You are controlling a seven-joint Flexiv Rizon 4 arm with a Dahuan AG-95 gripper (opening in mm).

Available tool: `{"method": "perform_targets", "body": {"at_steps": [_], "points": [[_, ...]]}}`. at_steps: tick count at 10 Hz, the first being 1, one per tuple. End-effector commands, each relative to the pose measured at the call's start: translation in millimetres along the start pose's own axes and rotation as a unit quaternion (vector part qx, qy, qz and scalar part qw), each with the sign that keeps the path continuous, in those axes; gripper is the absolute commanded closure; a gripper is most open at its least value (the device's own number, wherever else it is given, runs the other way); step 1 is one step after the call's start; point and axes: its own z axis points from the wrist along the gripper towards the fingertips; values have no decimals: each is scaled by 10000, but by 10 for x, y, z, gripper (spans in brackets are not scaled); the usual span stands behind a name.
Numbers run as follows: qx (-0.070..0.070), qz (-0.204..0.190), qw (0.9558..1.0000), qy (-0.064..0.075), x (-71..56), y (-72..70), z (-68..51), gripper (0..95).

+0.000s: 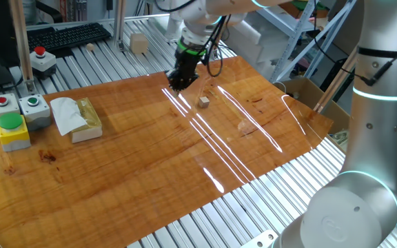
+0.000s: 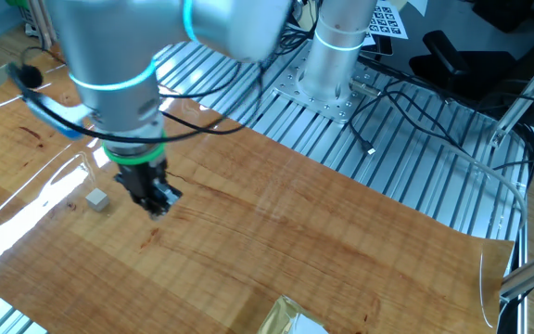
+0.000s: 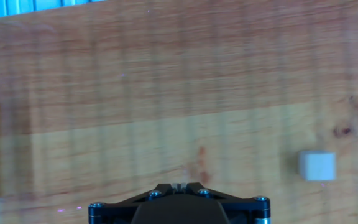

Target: Approach and touch the side of the small block

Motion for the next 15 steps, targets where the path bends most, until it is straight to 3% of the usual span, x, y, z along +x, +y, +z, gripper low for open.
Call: {"method": "perform_targets", "body": {"at_steps": [1,2,3,15], "points": [[153,-17,9999,-58,31,-77,30,950],[283,-91,9995,-92,43,-120,35,950],[323,-101,9994,-103,52,-152,37,950],[262,74,9996,-107,115,-153,107,950]]}}
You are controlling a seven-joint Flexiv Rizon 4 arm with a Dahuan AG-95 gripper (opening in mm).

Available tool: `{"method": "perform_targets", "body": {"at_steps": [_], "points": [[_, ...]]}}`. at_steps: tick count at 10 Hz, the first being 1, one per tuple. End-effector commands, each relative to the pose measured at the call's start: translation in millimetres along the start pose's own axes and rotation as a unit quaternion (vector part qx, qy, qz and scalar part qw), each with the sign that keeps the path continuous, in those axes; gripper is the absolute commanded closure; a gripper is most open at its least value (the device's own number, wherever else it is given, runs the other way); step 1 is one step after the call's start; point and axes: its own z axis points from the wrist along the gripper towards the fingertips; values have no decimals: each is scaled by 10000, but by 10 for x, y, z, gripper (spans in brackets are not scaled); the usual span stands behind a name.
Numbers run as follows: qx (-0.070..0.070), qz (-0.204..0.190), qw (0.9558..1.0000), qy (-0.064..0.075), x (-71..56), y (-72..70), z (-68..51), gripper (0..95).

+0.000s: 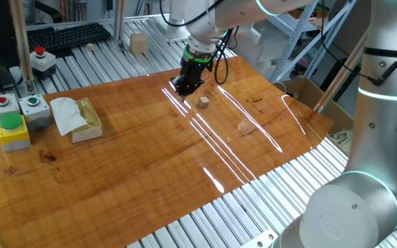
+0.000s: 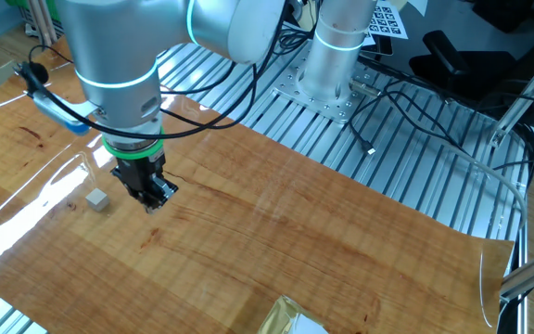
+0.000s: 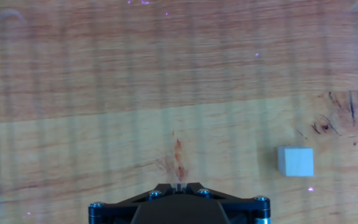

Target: Approach and touch the side of the small block

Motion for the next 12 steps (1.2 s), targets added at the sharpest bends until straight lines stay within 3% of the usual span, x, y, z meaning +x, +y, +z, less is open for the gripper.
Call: {"method": "perform_targets", "body": {"at_steps": [1,3,7,8,10,12], "points": [[12,107,9999,-18,12,3,-5,950],[79,381,9992,-104,12,3,-5,950],[124,517,9982,-289,12,3,-5,950],[119,502,9982,-307,12,3,-5,950],[125,512,9984,-203,12,3,-5,950],[237,565,9978,-238,12,3,-5,950]]}}
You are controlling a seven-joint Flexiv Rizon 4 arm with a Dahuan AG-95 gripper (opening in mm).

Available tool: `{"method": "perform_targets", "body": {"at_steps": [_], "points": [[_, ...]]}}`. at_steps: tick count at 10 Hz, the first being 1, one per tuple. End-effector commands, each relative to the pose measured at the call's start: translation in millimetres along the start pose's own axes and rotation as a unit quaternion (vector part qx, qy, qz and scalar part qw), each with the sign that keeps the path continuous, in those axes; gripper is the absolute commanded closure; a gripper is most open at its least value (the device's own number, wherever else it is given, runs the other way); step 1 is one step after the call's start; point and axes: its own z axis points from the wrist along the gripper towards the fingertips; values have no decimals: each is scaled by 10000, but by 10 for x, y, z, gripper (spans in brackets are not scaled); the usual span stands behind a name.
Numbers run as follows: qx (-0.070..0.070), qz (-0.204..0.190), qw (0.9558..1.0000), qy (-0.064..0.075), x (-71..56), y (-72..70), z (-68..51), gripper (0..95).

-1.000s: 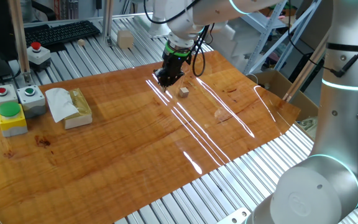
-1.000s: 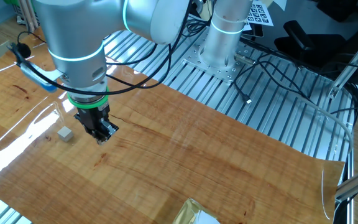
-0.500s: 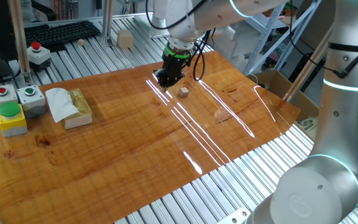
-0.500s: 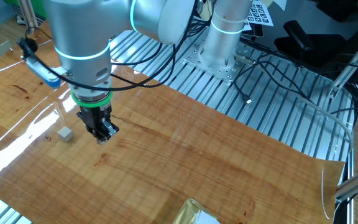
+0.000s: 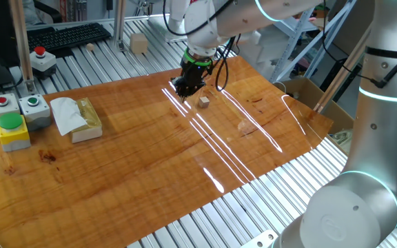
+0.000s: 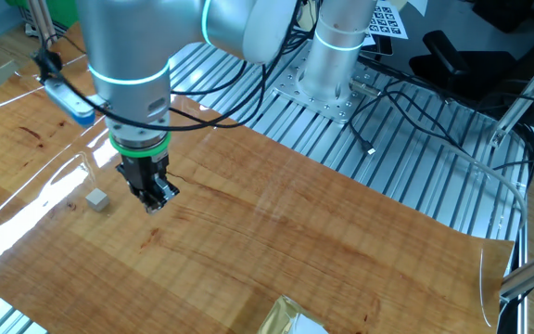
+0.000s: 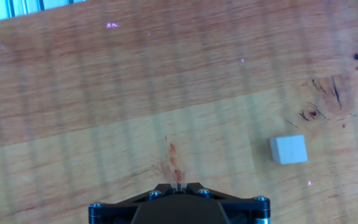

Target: Approach and touch the side of the small block

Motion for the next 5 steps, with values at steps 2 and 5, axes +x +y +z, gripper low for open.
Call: {"method": "perform_targets", "body": {"at_steps": [2,5], "points": [[90,25,9999,-100,-4,-10,8,950],[71,-61,9999,-122,-100,-157,110,950]]}}
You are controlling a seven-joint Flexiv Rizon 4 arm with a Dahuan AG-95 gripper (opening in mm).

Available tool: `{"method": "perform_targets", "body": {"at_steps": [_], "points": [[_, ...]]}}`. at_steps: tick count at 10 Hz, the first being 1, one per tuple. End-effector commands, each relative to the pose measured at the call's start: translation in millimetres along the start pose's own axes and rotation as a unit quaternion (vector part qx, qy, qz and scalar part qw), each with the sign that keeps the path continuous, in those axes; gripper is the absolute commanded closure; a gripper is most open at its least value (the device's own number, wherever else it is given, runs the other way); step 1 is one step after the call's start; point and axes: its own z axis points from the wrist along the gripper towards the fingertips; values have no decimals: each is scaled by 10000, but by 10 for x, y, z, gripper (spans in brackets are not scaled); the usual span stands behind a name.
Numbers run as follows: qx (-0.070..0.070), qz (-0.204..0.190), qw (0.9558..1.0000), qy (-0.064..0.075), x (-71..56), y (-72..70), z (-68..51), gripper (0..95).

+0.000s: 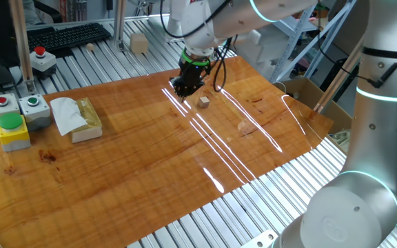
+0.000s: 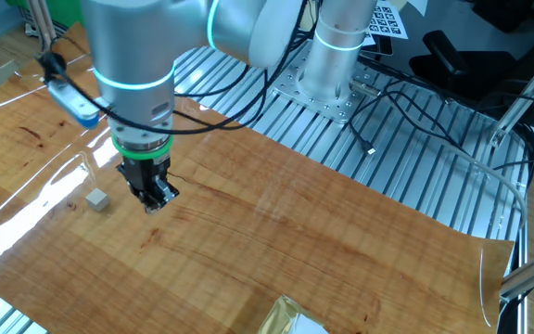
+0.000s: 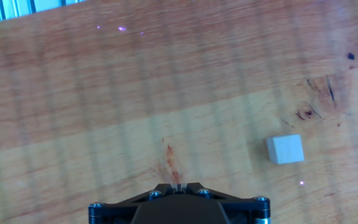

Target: Approach and touch the side of the small block

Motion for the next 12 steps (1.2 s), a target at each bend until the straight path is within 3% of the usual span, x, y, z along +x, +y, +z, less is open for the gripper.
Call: {"method": "perform_targets", "body": {"at_steps": [1,6,12], "points": [[-50,-77,10000,25,-168,-160,159,950],[-46,-124,9999,-26,-314,-433,311,950],[-83,-426,9990,-83,-391,-758,424,950]]}}
